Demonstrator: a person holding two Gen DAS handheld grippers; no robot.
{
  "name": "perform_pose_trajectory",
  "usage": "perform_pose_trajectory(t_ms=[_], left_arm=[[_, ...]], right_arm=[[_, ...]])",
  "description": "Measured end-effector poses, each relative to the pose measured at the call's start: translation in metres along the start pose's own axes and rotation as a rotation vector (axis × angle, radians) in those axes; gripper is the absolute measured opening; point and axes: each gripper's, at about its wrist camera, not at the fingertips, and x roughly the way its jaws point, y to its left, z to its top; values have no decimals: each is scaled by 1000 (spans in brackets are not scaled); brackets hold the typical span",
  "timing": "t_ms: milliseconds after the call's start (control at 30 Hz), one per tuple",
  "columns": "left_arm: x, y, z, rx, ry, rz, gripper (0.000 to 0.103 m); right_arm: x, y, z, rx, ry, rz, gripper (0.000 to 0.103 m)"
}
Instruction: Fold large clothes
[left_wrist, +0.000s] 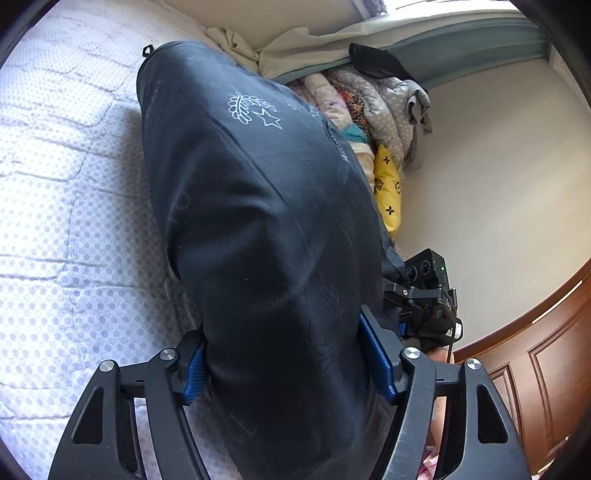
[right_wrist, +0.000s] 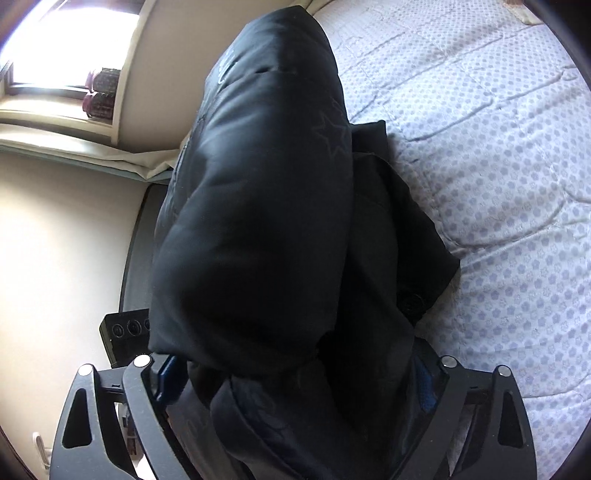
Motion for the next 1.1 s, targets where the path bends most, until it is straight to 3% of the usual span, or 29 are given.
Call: perform_pose_trajectory(t_ms=[200,500,1100], left_arm=[[-25,-7,7,40,-54,-1,70],[-89,-1,13,59,-168,22,69],[-212,55,-16,-24,-308,136,69]], right_arm=[[1,12,-3,-16,4,50,88],[31,60,-7,-90,38,126,86],[136,150,-37,-175,181,209,82]])
